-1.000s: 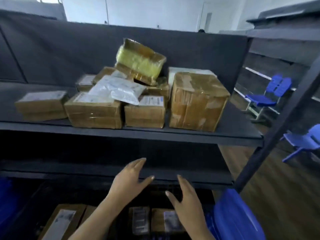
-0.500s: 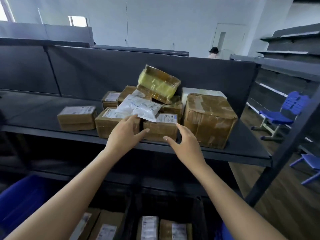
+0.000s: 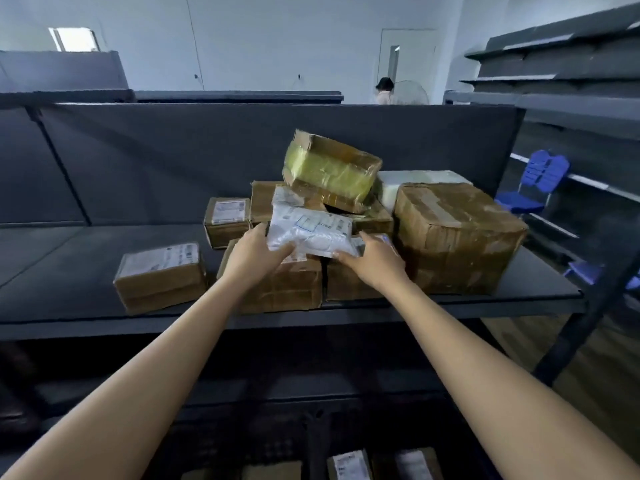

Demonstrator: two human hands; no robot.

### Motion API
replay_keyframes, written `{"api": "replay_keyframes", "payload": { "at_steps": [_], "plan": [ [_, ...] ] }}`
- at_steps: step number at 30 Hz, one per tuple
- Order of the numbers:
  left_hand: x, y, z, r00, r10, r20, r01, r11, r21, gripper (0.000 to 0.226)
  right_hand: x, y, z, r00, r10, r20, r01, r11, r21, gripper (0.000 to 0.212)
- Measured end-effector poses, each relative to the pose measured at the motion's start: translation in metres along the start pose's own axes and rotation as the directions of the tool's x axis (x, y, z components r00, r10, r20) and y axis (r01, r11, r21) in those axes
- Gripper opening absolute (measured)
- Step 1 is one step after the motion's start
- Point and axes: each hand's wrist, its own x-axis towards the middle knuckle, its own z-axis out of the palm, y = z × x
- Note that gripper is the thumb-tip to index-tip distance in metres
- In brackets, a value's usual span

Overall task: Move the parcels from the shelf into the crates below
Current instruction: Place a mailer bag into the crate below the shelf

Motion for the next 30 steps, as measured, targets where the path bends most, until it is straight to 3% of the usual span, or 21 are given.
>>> {"api": "replay_keyframes", "payload": {
  "at_steps": [3,6,13,16,19,21,24,27,30],
  "plan": [
    [0.018,-0.005,0.005,0.999,0.007,0.041,-0.007,1.000,-0.008,0.075,0.004,-0.001,0.008,0.999,0.038,-0.012,-0.037,0.998,0.046,0.083],
    [0.027,-0.008,0.011,0.997,-0.014,0.071,0.018,0.998,-0.053,0.079,0.006,-0.002,0.013,0.999,0.000,-0.041,0.005,0.993,0.119,0.063],
    [0.006,-0.009,0.008,0.998,0.002,-0.059,-0.020,0.953,-0.304,0.060,-0.011,-0.017,0.012,0.986,-0.113,-0.121,0.142,0.953,0.267,0.048],
    [-0.012,-0.005,-0.006,0.992,-0.117,-0.042,0.071,0.812,-0.580,0.063,-0.035,-0.019,0.004,0.968,-0.155,-0.196,0.220,0.902,0.372,0.051],
    [-0.033,0.000,-0.016,0.984,-0.160,0.074,0.161,0.644,-0.748,0.056,-0.064,-0.013,-0.002,0.960,-0.177,-0.217,0.258,0.858,0.444,0.055],
    [-0.050,0.002,-0.016,0.984,-0.109,0.138,0.176,0.611,-0.771,0.040,-0.084,-0.005,-0.004,0.972,-0.158,-0.174,0.227,0.825,0.518,0.059],
    [-0.076,-0.003,-0.005,0.969,-0.121,0.214,0.246,0.534,-0.809,0.042,-0.107,0.007,-0.002,0.993,-0.078,-0.086,0.115,0.751,0.651,0.056],
    [-0.104,-0.014,0.009,0.960,-0.156,0.233,0.278,0.431,-0.859,0.038,-0.124,0.017,0.002,0.995,0.078,0.056,-0.093,0.649,0.755,0.034],
    [-0.129,-0.023,0.021,0.952,-0.164,0.257,0.301,0.362,-0.882,0.029,-0.139,0.027,0.008,0.974,0.134,0.183,-0.226,0.654,0.722,0.016]
  ]
}}
